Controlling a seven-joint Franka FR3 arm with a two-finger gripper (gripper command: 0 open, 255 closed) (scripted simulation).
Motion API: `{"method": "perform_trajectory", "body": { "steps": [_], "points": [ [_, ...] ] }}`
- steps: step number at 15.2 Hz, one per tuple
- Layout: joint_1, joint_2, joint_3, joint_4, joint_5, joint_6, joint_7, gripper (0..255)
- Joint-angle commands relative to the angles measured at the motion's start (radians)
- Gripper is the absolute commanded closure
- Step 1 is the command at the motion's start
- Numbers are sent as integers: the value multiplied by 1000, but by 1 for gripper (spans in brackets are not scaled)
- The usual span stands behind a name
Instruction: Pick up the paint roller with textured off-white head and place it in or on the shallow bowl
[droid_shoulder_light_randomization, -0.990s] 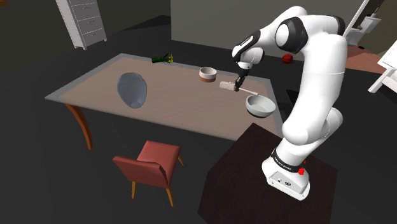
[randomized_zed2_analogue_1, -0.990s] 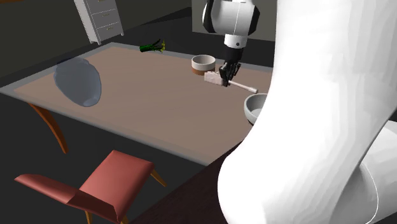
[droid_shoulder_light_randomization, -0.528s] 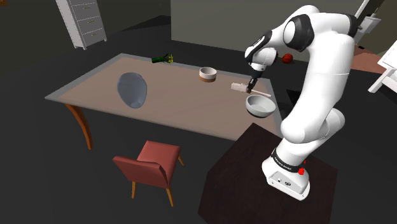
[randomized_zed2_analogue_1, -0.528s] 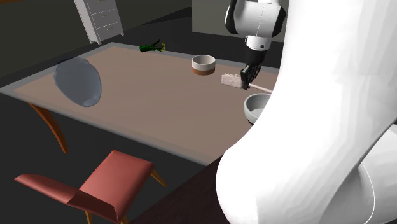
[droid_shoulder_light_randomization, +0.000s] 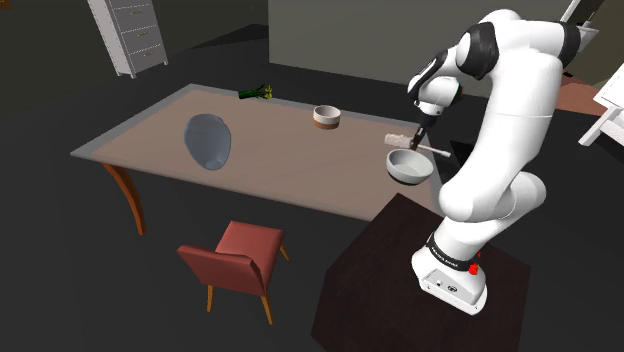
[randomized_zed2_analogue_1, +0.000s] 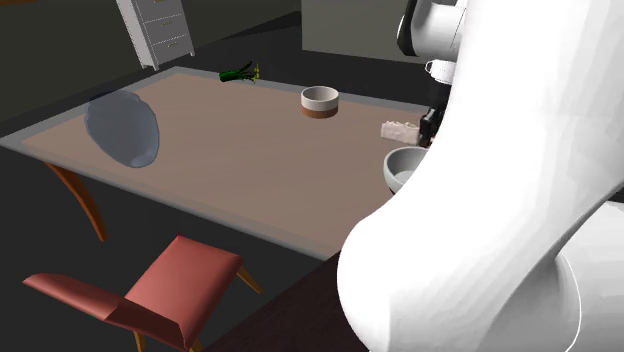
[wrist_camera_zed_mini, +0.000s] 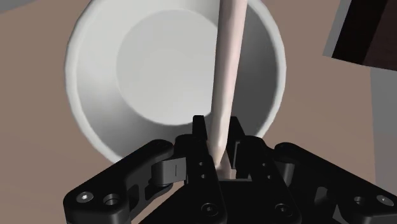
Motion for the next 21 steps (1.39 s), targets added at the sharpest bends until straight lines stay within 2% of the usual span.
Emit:
{"method": "perform_trajectory", "body": {
  "steps": [1,13,21],
  "points": [
    [-14,14,-2,0,8,11,-24,255],
    [-45,139,41,-7,87,130,-80,255],
    [-46,145,44,-7,91,135,-83,255]
  ]
}}
